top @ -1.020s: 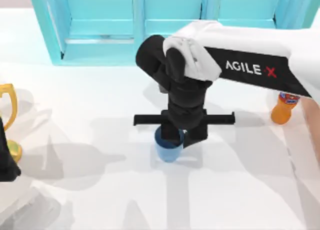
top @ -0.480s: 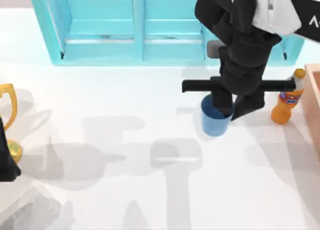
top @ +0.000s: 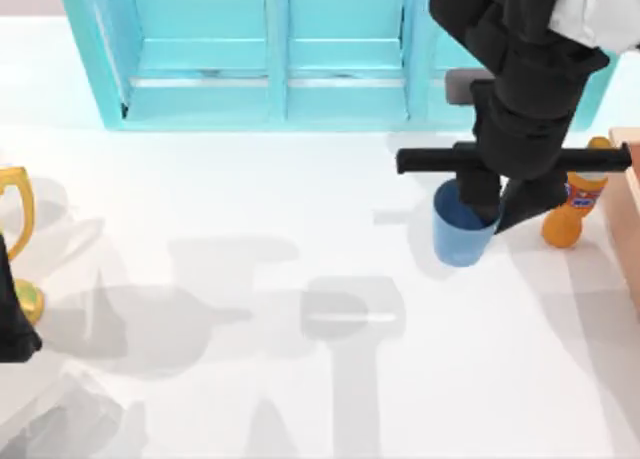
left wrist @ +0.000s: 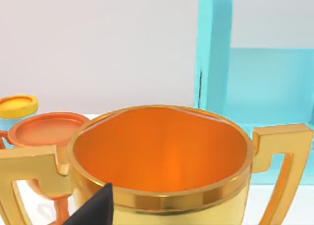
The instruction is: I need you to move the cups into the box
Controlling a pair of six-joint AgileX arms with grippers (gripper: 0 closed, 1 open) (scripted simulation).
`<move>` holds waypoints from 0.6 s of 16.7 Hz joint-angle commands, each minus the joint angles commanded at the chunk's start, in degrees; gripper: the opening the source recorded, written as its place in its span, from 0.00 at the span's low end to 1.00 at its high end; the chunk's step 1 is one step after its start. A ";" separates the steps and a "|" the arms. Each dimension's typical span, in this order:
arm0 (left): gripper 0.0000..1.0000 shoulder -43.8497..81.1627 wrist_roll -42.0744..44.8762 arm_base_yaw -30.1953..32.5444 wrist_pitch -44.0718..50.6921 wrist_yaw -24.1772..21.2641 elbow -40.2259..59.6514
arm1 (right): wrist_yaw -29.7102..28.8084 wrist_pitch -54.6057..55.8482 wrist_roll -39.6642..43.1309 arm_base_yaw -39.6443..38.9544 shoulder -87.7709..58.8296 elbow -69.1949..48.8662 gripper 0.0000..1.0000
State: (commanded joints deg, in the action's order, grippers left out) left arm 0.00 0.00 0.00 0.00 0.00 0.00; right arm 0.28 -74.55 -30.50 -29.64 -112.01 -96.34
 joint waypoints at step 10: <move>1.00 0.00 0.00 0.00 0.00 0.00 0.00 | 5.21 -10.81 36.45 35.85 4.58 1.87 0.00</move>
State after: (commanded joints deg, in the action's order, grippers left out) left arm 0.00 0.00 0.00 0.00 0.00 0.00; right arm 5.49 -85.36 5.95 6.21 -107.43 -94.47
